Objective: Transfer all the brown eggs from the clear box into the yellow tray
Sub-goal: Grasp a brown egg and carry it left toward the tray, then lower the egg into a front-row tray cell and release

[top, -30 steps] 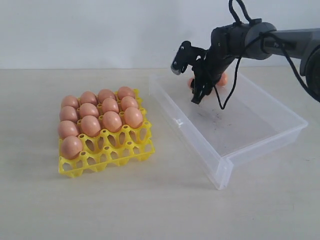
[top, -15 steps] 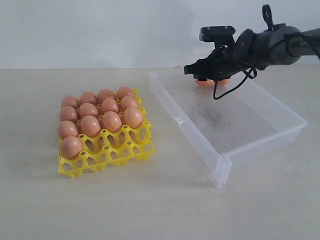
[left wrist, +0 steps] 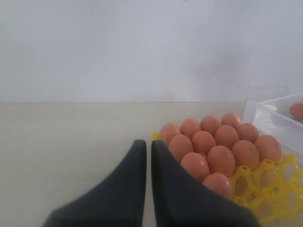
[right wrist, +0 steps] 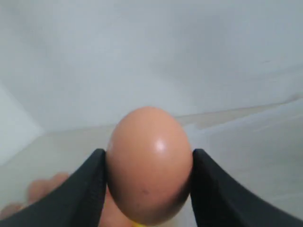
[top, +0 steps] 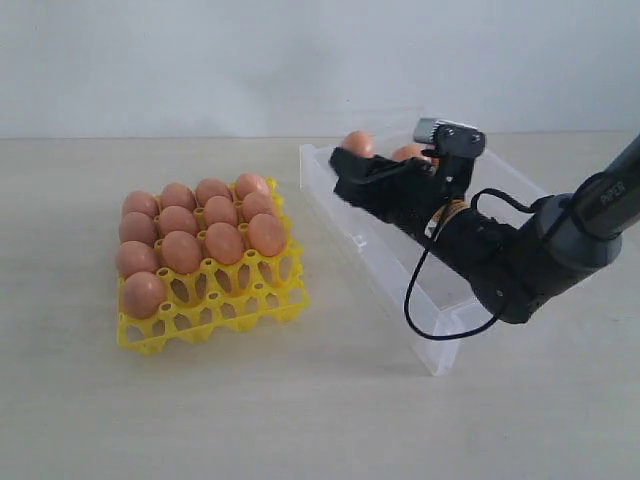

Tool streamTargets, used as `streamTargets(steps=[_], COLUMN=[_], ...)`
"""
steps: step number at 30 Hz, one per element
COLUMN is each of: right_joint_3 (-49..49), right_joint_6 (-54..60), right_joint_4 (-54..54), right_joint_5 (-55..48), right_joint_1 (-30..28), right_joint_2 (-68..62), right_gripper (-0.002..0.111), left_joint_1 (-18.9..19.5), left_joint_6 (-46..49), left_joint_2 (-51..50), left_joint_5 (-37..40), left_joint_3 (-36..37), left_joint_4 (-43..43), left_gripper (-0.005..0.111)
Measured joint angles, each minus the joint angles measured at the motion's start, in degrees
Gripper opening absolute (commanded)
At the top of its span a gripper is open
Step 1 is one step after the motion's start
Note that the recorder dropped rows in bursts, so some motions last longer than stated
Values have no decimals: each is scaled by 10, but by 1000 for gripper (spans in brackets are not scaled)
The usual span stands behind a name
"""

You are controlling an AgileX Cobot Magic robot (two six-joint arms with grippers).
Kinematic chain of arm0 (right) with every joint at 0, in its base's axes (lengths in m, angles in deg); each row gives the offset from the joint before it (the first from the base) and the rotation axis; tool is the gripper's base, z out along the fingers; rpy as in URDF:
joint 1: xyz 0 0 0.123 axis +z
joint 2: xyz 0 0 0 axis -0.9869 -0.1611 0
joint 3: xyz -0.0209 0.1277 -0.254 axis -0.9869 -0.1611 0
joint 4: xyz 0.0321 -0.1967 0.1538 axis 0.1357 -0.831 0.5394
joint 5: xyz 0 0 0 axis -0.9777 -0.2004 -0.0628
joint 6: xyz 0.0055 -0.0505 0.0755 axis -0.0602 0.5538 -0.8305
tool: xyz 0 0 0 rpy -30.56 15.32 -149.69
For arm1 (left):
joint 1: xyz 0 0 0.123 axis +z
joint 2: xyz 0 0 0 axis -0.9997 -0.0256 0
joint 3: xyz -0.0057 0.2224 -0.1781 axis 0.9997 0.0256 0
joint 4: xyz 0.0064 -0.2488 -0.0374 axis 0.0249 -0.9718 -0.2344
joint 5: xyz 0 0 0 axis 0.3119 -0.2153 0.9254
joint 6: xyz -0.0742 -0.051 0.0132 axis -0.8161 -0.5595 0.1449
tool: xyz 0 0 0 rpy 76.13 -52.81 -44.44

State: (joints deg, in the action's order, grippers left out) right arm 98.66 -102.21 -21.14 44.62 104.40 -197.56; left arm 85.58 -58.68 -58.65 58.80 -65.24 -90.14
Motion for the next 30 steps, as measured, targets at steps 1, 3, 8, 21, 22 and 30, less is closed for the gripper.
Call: streamTargets(steps=[1,3,8,21,22,30], right_joint_3=[0,1,8,141,142,143], right_joint_6=[-7,-12,31,-172,-181,-246], right_joint_4=[-50,-193,-344,-362,-364,-366], right_joint_5=[3,4,7,-238,-245,-310], right_joint_1=[3,18,85,163,164,164], right_joint_2=[0,0,0,0,0,0], right_gripper=[0,0,0,0,0,0], left_joint_1=[0,0,0,0,0,0], left_joint_6=[0,0,0,0,0,0], left_joint_2=[0,0,0,0,0,0], left_joint_5=[0,0,0,0,0,0], left_joint_3=[0,0,0,0,0,0], left_joint_4=[0,0,0,0,0,0], left_gripper=[4,4,4,4,4,4])
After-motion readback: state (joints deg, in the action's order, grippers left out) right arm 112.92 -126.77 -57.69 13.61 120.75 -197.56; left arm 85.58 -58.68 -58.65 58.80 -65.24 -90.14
